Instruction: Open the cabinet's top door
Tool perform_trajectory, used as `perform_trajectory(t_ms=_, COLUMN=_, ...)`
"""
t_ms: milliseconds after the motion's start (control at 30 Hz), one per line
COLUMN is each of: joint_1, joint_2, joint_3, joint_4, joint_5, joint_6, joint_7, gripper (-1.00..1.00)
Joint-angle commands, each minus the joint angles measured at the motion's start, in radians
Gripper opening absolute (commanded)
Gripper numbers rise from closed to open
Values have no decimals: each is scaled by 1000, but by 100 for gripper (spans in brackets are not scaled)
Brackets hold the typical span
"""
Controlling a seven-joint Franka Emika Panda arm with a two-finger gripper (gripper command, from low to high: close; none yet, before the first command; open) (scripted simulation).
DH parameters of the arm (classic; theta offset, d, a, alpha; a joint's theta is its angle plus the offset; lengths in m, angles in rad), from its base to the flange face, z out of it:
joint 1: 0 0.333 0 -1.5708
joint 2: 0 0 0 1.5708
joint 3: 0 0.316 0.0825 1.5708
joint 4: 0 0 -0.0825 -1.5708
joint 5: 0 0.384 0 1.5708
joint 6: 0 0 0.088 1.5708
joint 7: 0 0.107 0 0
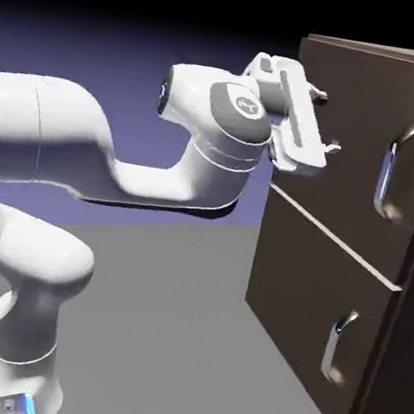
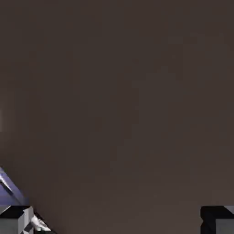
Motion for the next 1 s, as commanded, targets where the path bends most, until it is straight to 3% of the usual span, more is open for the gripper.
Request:
perform_trajectory(t_ms=0, joint_1=17, joint_2=-10, joint_3=-20, joint_4=9, joint_5=-44, joint_6=-1, joint_7=-27, gripper=0)
perform_trajectory(t_ms=367, joint_1=196, joint_2=-118, joint_3=-234, joint_4=104, joint_5=-508, joint_6=-15, joint_7=-318, gripper=0)
perform_trajectory(t_ms=567, joint_1=369, joint_2=-97, joint_3=-306, joint_4=228, joint_5=-535, joint_6=-54, joint_7=-321, gripper=0)
perform_trajectory(t_ms=600, joint_1=369, joint_2=-97, joint_3=-306, joint_4=228, joint_5=-535, joint_6=-54, joint_7=-321, gripper=-100)
perform_trajectory(t_ms=967, joint_1=15, joint_2=-149, joint_3=-48, joint_4=-133, joint_5=-449, joint_6=-317, joint_7=-252, gripper=-100)
